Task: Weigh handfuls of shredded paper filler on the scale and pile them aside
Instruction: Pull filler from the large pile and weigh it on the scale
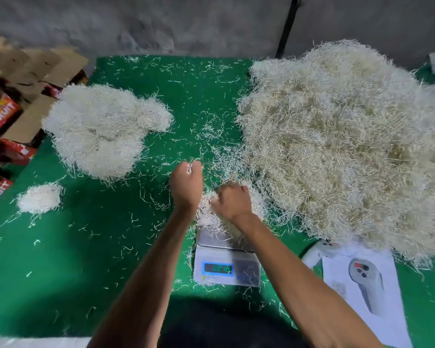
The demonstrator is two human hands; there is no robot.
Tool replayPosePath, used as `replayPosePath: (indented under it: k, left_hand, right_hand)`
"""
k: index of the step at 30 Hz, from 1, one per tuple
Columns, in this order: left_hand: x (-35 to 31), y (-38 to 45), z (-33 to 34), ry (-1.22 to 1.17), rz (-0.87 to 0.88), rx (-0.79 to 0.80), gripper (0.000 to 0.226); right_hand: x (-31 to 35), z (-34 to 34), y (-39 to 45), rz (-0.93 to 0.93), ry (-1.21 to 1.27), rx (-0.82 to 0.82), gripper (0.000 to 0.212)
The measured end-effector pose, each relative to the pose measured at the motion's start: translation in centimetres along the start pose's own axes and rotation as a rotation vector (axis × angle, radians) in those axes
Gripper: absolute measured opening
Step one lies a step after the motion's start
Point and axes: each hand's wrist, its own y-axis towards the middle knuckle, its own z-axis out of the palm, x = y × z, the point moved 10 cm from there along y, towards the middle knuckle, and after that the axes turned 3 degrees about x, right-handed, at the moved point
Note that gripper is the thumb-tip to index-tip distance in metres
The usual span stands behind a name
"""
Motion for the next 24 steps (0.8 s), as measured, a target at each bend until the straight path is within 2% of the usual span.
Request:
replayPosePath:
  k: [2,4,5,6,8,10,12,13,15,17,19,20,22,24]
  left_hand:
    - [2.6,0.4,0.9,-0.022,-0.108,0.051,0.018]
    - [4.2,0.3,1.5,-0.013,-0.185,0.114,0.010]
    - [4.5,0.6,1.5,0.010,-0.185,0.135,0.009]
    - [4.3,0.8,1.5,0.041,-0.159,0.150,0.011]
    - [3.4,0.9,2.1,0.098,-0.109,0.209,0.020]
    - [2.2,0.4,3.7,0.078,-0.129,0.322,0.027]
    - [0.2,-0.8,5.8,0.011,-0.121,0.475,0.024]
    - [-0.8,-1.3,6.7,-0.019,-0.104,0.523,0.024]
    - [-1.8,-1.8,7.6,-0.055,-0.109,0.543,0.038]
    - [-1.5,-2.2,8.2,-0.087,-0.168,0.563,0.051]
    - [-0.4,-2.2,8.1,-0.121,-0.200,0.543,0.049]
    - [0.2,-2.0,7.5,-0.124,-0.184,0.492,0.043]
    - [1.6,-1.2,5.9,-0.072,-0.134,0.374,0.032]
    - [3.7,-0.8,5.4,0.045,-0.127,0.396,0.030]
  right_hand:
    - [0.0,0.6,-1.2,0.004,0.300,0.028,0.021]
    - [0.2,1.3,-2.6,0.049,0.919,0.148,0.023]
    - [0.1,0.9,-2.8,0.055,1.165,0.154,0.021]
    - [0.0,-0.2,-3.0,0.036,1.268,0.124,0.020]
    - [-0.9,-2.8,-3.0,0.009,1.147,-0.023,0.023]
    - [-1.3,-5.2,-2.7,-0.053,0.816,-0.157,0.029]
    - [0.0,-6.3,-2.3,-0.195,0.578,-0.183,0.050]
    - [0.3,-6.4,-2.2,-0.232,0.556,-0.181,0.058]
    - [-0.7,-6.3,-1.8,-0.180,0.609,-0.227,0.054]
    - [-2.9,-6.1,-1.5,-0.055,0.643,-0.275,0.028]
    - [-6.2,-5.3,-1.2,0.134,0.716,-0.250,0.009]
    - [-8.1,-4.9,-1.1,0.248,0.775,-0.211,0.008]
    - [-11.4,-5.1,-1.2,0.426,0.918,-0.142,0.019]
    - [-14.0,-7.7,-1.0,0.468,1.219,-0.247,0.020]
